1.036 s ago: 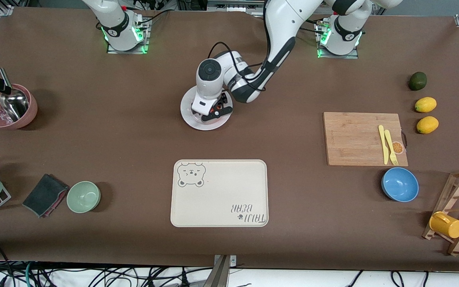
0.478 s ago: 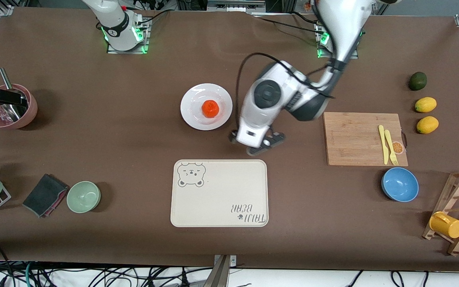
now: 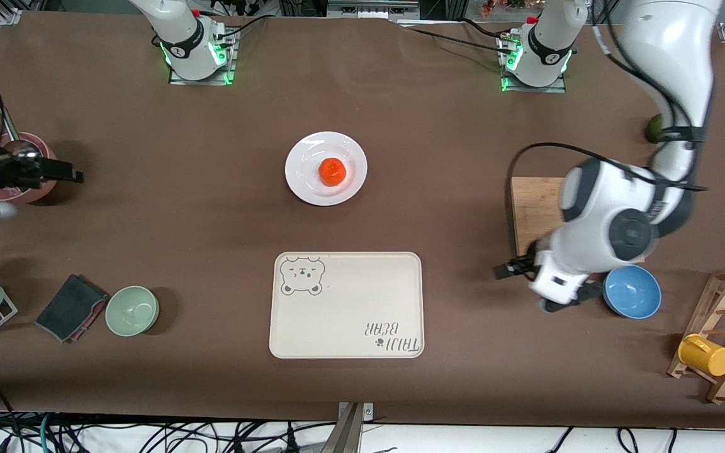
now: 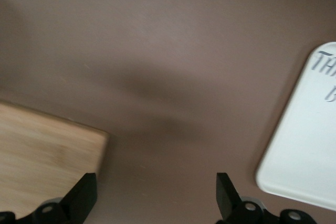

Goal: Place orange and plate with both arms
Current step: 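Move the right gripper toward the plate while the left gripper withdraws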

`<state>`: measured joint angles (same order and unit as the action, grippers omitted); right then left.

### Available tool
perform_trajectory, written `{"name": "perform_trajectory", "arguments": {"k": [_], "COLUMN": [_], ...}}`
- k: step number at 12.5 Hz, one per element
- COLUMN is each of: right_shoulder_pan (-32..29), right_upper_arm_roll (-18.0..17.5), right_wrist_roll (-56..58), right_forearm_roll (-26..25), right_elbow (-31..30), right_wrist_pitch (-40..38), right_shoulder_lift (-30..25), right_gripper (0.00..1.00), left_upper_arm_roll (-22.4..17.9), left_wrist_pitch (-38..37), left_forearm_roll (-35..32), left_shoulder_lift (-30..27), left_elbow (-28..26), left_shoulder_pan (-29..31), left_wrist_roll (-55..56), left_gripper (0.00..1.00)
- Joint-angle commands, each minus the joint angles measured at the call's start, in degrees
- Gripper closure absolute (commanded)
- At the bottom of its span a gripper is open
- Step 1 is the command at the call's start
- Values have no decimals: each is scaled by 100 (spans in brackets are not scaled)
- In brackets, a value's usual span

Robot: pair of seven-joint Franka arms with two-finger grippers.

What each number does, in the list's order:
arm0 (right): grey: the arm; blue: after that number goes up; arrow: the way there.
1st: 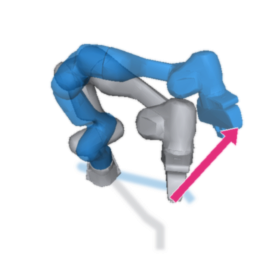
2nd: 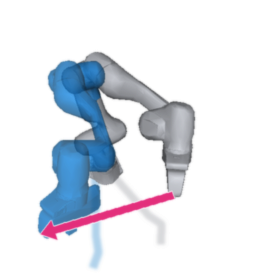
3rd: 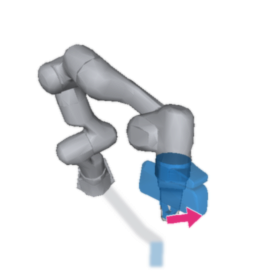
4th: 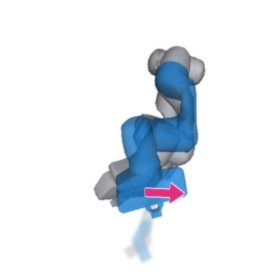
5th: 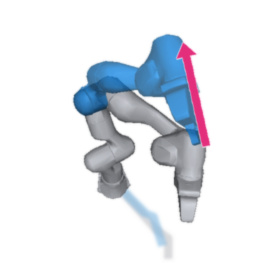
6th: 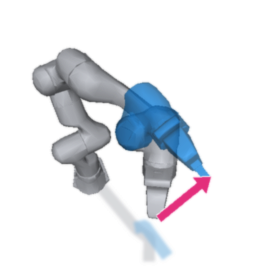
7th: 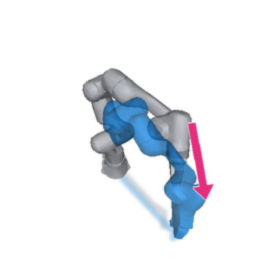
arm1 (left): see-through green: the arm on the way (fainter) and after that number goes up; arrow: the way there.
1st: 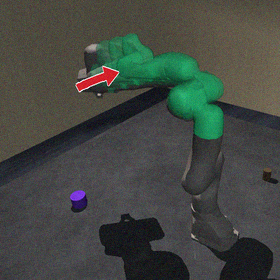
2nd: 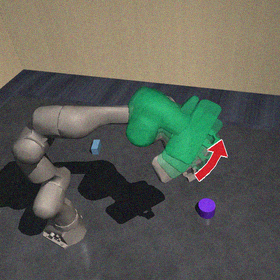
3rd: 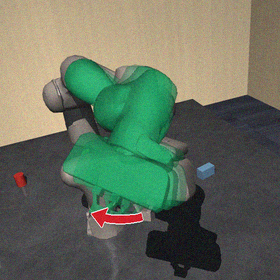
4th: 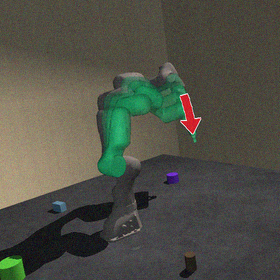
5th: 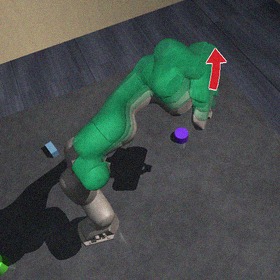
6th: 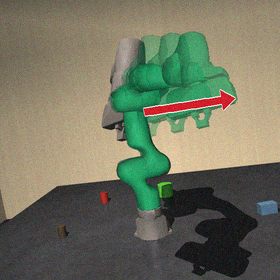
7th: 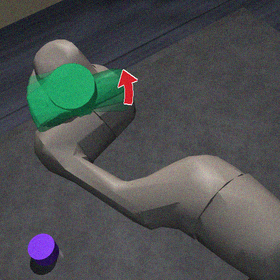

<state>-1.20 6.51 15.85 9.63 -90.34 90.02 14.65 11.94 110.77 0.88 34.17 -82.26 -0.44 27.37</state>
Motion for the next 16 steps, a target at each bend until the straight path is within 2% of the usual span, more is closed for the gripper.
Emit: {"name": "perform_trajectory", "arguments": {"k": [1, 4, 6, 8, 10, 11, 12, 14, 16], "right_shoulder_pan": [-4, -4, -12, -12, -4, -12, -12, -12, -12], "right_upper_arm_roll": [-211, -466, -790, -1247, -1433, -1529, -1556, -1714, -2231], "right_wrist_roll": [488, 498, 515, 690, 1110, 1583, 2162, 2781, 2827], "right_forearm_roll": [502, 1547, 2302, 2875, 3586, 4086, 4560, 5309, 5715], "right_elbow": [-955, -1931, -2563, -3197, -3655, -3944, -4225, -4744, -5009], "right_wrist_pitch": [987, 1788, 2324, 3053, 3214, 3249, 3276, 3564, 4195], "right_shoulder_lift": [12, -102, -199, -278, -366, -410, -428, -515, -533], "right_gripper": [0, 0, 0, 0, 0, 0, 0, 0, 0], "left_upper_arm_roll": [45, -7, -550, -1104, -1212, -1334, -1657, -1748, -1765], "left_wrist_pitch": [-397, -538, -573, -574, -547, -599, -687, -968, -1232], "left_forearm_roll": [52, 70, 87, 148, 132, 71, 70, 70, 70], "left_shoulder_lift": [-279, -559, -1190, -2077, -3035, -3335, -3556, -3777, -4023], "left_elbow": [-142, -255, -736, -1439, -2194, -2294, -2312, -2304, -2304], "left_shoulder_pan": [481, 1053, 898, 599, 536, 240, -172, -421, -510], "left_wrist_roll": [-1238, -2818, -4138, -4258, -4258, -4258, -4258, -4249, -3909], "left_gripper": [0, 0, 0, 0, 0, 0, 0, 0, 0]}}
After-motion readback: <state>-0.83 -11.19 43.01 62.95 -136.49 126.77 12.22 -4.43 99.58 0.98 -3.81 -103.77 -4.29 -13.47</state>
